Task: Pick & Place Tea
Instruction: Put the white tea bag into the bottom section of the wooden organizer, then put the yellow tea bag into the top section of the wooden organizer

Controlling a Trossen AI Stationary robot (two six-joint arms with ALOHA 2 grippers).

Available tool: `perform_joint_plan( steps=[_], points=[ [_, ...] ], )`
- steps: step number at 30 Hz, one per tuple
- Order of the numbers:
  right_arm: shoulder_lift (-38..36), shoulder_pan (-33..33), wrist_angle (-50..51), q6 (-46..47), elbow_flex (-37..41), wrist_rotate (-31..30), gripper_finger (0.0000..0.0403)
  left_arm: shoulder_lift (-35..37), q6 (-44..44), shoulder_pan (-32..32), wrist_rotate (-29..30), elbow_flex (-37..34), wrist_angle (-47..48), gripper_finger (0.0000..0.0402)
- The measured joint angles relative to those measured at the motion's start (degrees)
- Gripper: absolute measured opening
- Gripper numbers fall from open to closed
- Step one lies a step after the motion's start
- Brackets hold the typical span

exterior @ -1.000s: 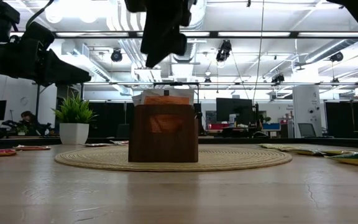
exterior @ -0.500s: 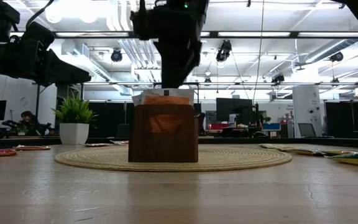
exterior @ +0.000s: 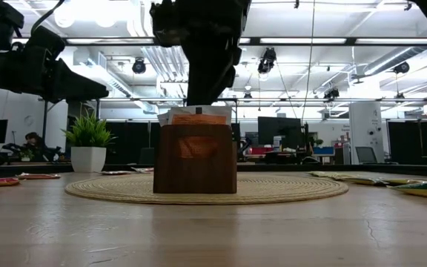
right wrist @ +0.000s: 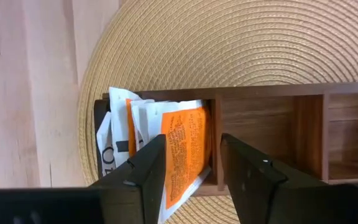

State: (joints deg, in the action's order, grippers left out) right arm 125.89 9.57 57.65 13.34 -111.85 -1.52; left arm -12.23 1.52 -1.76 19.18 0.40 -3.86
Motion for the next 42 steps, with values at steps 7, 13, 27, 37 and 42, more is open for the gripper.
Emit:
perform_joint_plan(
  steps=[7,13,27,37,42],
  points=[
    [-0.3,0.0,0.5,-0.1,-0.4,0.0,0.0149,0.0,0.0,0.0,0.0,0.0,0.0,0.0202],
    [-2.3,-0.1,0.6,-0.5,-0.7,-0.1,0.014,0.0,0.0,0.0,0.0,0.0,0.0,0.0202],
    [-8.8,-0.1,5.0,-0.5,0.9,-6.1,0.0137,0.0,0.0,0.1,0.0,0.0,0.0,0.0202],
    [-15.5,-0.1,4.7,2.0,12.2,-12.8,0.0124,0.0,0.0,0.0,0.0,0.0,0.0,0.0202],
    [-21.3,-0.9,3.0,5.4,20.5,-20.5,0.0121,0.0,0.0,0.0,0.0,0.0,0.0,0.0202]
  ],
)
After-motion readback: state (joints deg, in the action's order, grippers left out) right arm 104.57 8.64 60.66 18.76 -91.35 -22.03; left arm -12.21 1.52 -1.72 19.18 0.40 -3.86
